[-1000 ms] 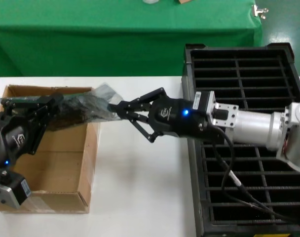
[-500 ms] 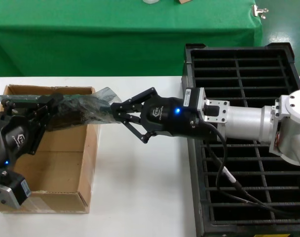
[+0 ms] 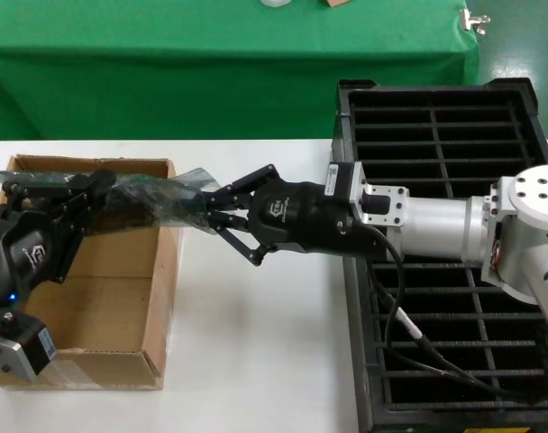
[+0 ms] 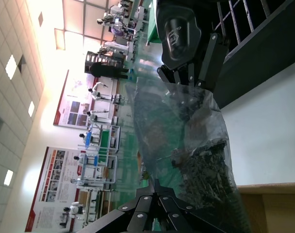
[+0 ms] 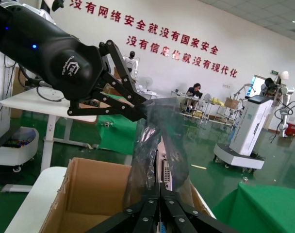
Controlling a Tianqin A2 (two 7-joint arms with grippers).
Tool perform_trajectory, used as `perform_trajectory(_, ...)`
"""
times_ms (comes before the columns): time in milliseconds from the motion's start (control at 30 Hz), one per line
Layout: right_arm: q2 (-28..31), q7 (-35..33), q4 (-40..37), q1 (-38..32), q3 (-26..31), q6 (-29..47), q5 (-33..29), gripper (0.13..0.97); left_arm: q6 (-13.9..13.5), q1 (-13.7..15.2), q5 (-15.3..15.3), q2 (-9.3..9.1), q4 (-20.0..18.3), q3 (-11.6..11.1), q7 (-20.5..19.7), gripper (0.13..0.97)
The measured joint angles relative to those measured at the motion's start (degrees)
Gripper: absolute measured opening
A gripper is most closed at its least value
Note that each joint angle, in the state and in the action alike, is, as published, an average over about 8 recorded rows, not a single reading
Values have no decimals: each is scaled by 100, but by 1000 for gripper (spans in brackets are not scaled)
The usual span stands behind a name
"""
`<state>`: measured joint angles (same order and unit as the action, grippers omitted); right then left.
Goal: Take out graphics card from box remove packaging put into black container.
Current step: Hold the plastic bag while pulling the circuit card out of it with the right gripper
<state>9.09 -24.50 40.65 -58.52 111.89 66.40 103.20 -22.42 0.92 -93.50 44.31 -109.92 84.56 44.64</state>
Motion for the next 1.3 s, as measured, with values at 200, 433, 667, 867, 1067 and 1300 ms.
perform_trajectory(200, -79, -6, -175, -69, -37, -5, -4, 167, 0, 0, 0, 0, 0, 0, 0, 139)
perform_trajectory(433, -140, 5, -297, -119, -92, -14, 5, 222, 0, 0, 0, 0, 0, 0, 0, 139)
perform_trajectory(667, -196, -4, -407, -147, -122, -24, -7, 217, 0, 0, 0, 0, 0, 0, 0, 139)
perform_trajectory(867, -245, 6, -484, -167, -141, -33, -20, 193, 0, 0, 0, 0, 0, 0, 0, 139)
perform_trajectory(1067, -262, 59, -493, -162, -167, -44, -20, 166, 0, 0, 0, 0, 0, 0, 0, 139)
perform_trajectory(1300, -278, 131, -497, -155, -192, -79, -22, 137, 0, 0, 0, 0, 0, 0, 0, 139)
